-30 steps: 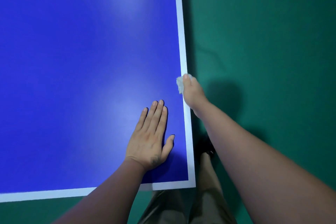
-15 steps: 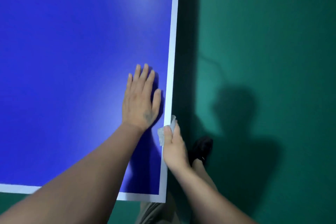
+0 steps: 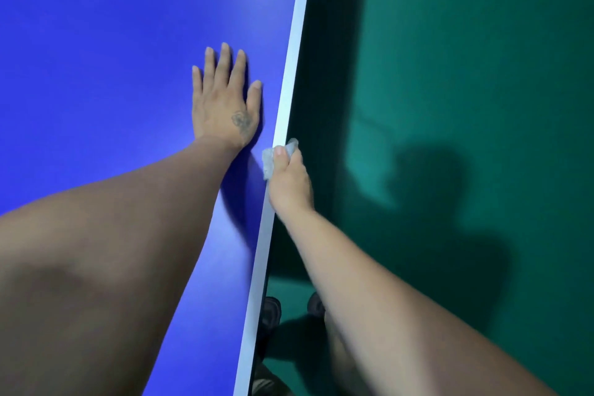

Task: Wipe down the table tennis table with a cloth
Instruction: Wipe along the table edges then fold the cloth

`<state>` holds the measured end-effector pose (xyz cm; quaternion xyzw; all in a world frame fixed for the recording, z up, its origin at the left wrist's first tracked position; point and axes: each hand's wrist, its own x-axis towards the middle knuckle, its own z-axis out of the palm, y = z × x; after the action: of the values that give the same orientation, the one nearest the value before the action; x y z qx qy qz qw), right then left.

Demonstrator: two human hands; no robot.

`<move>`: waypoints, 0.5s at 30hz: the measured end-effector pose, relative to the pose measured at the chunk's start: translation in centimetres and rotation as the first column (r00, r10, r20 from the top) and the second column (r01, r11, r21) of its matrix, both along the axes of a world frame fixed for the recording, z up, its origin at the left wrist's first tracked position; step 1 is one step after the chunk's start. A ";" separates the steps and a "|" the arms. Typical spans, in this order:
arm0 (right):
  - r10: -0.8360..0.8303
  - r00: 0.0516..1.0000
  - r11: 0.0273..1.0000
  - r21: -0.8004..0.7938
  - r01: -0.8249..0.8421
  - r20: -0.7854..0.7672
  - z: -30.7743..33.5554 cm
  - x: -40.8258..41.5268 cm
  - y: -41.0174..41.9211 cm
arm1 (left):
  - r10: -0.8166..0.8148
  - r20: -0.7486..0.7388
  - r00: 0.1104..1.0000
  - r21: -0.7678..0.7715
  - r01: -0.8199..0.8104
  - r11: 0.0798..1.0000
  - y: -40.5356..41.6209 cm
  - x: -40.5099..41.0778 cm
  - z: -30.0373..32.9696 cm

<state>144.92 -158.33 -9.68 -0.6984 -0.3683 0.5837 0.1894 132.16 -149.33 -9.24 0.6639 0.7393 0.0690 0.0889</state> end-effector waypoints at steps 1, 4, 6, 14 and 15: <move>0.014 1.000 1.000 0.006 -0.014 -0.011 -0.1 0.0 -1.2 | 0.009 -0.010 1.000 0.002 -0.009 1.000 0.1 0.0 0.0; 0.011 0.999 1.000 0.009 -0.011 -0.034 -0.7 -0.3 -4.6 | 0.024 -0.011 1.000 0.027 -0.023 0.999 0.0 0.1 0.0; -0.016 0.999 0.999 -0.039 0.015 -0.029 -0.6 -0.5 -5.2 | 0.031 -0.003 1.000 0.034 -0.031 0.999 0.1 0.1 0.1; -0.051 0.999 0.993 -0.102 0.051 0.002 0.6 -0.5 -2.0 | 0.042 -0.021 0.999 0.078 -0.041 0.996 0.6 0.0 -0.7; -0.060 0.998 0.995 -0.085 0.061 0.011 0.6 -0.5 -0.6 | 0.044 -0.021 0.999 0.088 -0.042 0.995 0.8 -0.1 -0.7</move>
<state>144.45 -158.97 -9.08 -0.7191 -0.3226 0.5900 0.1754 132.07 -148.57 -9.96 0.6519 0.7507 0.0955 0.0496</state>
